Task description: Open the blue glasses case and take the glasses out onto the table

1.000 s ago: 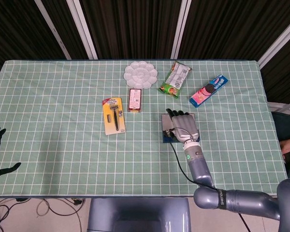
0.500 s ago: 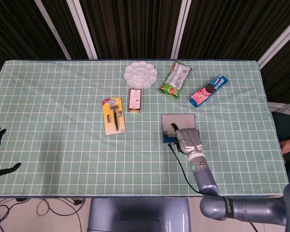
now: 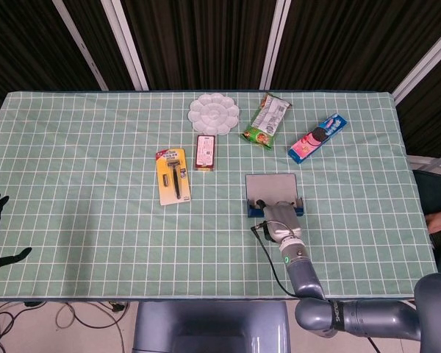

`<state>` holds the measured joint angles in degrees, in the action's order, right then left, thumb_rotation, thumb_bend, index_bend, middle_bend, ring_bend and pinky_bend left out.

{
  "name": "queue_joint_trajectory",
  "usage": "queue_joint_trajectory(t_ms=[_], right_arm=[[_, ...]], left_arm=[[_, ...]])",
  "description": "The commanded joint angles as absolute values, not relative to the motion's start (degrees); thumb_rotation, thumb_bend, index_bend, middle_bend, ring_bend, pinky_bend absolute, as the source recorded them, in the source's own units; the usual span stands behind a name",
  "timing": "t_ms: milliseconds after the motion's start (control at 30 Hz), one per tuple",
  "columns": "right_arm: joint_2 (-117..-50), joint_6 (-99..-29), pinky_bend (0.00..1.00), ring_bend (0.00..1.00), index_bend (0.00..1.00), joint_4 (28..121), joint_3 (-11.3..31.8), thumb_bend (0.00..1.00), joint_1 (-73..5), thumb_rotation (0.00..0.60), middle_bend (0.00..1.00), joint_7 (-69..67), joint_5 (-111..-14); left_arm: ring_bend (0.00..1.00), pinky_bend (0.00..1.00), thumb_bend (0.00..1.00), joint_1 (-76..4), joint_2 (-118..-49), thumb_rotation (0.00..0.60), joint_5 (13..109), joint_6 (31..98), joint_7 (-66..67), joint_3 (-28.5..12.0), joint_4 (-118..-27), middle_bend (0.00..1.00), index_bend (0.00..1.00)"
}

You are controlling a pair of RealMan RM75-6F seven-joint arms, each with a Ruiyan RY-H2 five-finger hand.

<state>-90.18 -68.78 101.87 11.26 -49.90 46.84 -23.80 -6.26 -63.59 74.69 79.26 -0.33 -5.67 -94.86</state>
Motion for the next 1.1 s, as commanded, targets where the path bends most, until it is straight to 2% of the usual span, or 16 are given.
queue_joint_trajectory(t_ms=[33,367,700,1100], right_arm=[[-90.5,-69.0,1.0,1.0,0.19,102.0,11.0,0.76,-49.8,0.6,1.0,46.6,-24.1],[-91.3,-70.1,1.0,1.0,0.27,104.1,9.8,0.76,-49.2,0.6,1.0,45.9,-25.7],[-89.4,-72.5,1.0,1.0,0.38,107.1,8.3,0.77,-48.4,0.6,1.0,47.5,-25.2],[-86.8,-74.5,1.0,1.0,0.44,109.1,6.3,0.79,-46.9,0.6,1.0,48.6,-25.6]], left_arm=[[0.0,0.0,0.04,-6.3,-63.6,0.6,74.7,79.2,-0.3,-5.7,-94.8,0.0,0.0],[0.0,0.0,0.04,-6.3,-63.6,0.6,74.8,79.1,-0.7,-5.7,-94.9,0.0,0.0],[0.0,0.0,0.04,-6.3,-63.5,0.6,74.8,79.1,-1.3,-5.7,-95.0,0.0,0.0],[0.0,0.0,0.04,-6.2,-63.4,0.6,74.8,79.3,-1.7,-5.7,-95.2,0.0,0.0]])
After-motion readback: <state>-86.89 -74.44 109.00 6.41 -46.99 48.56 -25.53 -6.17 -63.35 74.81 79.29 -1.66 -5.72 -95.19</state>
